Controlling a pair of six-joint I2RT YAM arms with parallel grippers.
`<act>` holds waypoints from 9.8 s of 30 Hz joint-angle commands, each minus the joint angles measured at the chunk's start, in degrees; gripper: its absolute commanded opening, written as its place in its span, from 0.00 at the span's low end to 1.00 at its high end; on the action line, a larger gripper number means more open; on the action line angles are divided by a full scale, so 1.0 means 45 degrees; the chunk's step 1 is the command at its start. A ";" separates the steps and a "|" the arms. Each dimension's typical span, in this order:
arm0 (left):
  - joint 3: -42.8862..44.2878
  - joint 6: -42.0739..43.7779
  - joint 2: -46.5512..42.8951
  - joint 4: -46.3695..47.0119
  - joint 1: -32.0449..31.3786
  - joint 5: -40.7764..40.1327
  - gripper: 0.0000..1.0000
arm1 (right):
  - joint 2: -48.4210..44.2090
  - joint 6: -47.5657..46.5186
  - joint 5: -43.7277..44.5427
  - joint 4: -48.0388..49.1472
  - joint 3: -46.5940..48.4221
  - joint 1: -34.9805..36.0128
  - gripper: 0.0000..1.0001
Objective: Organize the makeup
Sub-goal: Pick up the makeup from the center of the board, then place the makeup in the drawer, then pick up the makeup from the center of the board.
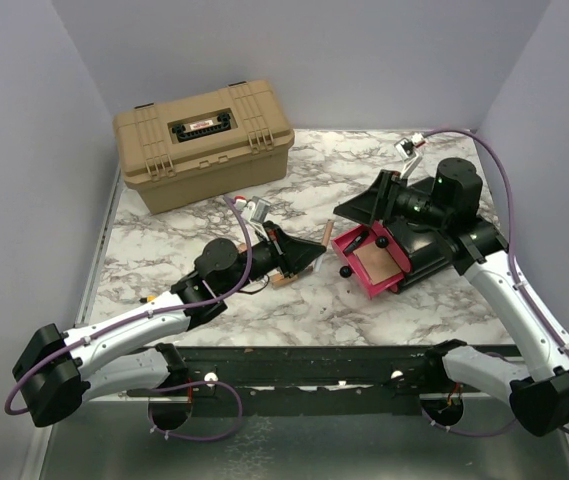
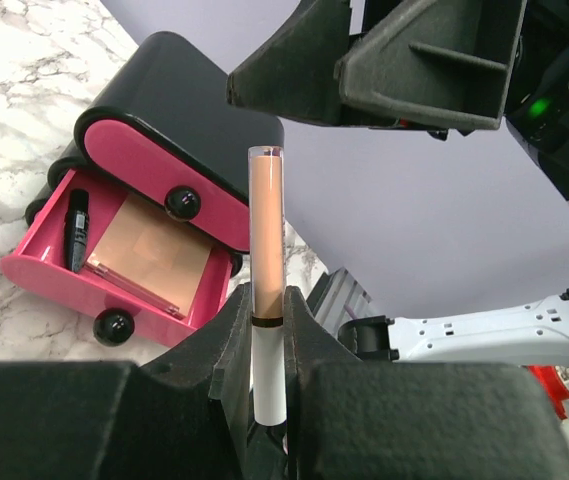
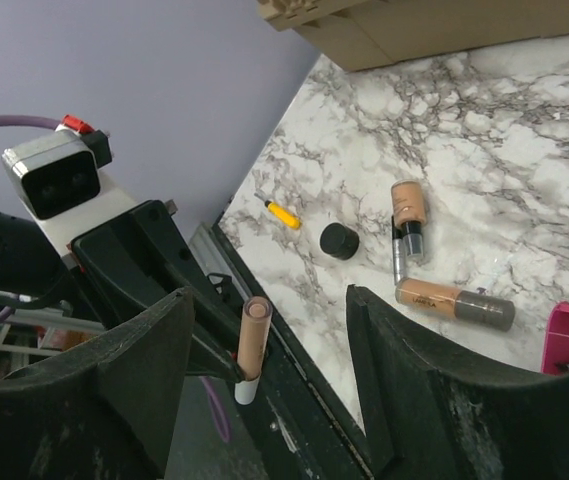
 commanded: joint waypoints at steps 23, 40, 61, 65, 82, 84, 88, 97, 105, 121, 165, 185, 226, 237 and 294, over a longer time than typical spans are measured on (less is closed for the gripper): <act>-0.0244 -0.0307 0.0811 0.1867 -0.0085 -0.0158 0.00 | 0.1022 -0.1553 -0.1505 -0.0451 0.0104 0.0699 0.33; -0.0859 -0.0387 0.0879 0.1867 -0.0080 0.0005 0.70 | 0.0498 -0.0710 0.0936 0.0142 -0.0176 0.0690 0.00; -0.0721 -0.0229 0.0784 0.2261 -0.0103 -0.1639 0.25 | 0.0715 0.0427 0.1996 0.0549 -0.0396 0.0685 0.04; -0.0842 -0.0296 0.0711 0.2543 -0.0118 -0.1737 0.25 | 0.0844 0.0372 0.1641 0.0737 -0.0428 0.0697 0.04; -0.0714 -0.0348 0.0850 0.1994 -0.0158 -0.1766 0.00 | 0.0635 -0.0678 0.2832 -0.0270 -0.0080 0.0699 0.35; -0.0451 -0.0145 0.0914 0.1324 -0.0158 -0.1622 0.00 | 0.0420 -0.0892 0.3048 -0.0346 -0.0113 0.0700 0.41; 0.0574 0.0533 0.1312 -0.0823 -0.0158 -0.1632 0.00 | 0.0383 -0.1332 0.4106 -0.1107 0.0198 0.0697 0.47; 0.2530 0.1960 0.2779 -0.3711 -0.0158 -0.0987 0.00 | -0.0356 -0.1963 0.9771 -0.2797 0.0250 0.0697 0.76; 0.3371 0.3209 0.3178 -0.5242 -0.0158 -0.1014 0.00 | -0.0687 -0.2135 1.2912 -0.3664 0.0070 0.0700 0.85; 0.5215 0.4527 0.4306 -0.7990 -0.0173 -0.0743 0.00 | -0.0807 -0.2013 1.4071 -0.3926 -0.0514 -0.0327 0.91; 1.3666 0.5252 1.2194 -1.3602 -0.0188 -0.1306 0.00 | -0.1523 -0.2547 1.3187 -0.3284 -0.1006 -0.0785 0.92; 1.4083 0.5248 1.2149 -1.3207 -0.0470 -0.1692 0.52 | -0.1362 -0.2703 1.2999 -0.3287 -0.0750 -0.0844 0.93; 0.4561 0.2894 0.2579 -0.8582 0.0251 -0.7668 0.74 | -0.1639 -0.2529 1.0576 -0.3729 -0.0259 -0.0863 0.93; 0.1990 0.1423 0.0623 -0.8404 0.2219 -0.7149 0.76 | -0.2038 -0.2437 1.0079 -0.3705 -0.0222 -0.0872 0.93; 0.0342 -0.1635 0.5201 -0.7888 0.3290 -0.6197 0.44 | -0.1798 -0.2895 1.0235 -0.3742 -0.0084 -0.0863 0.93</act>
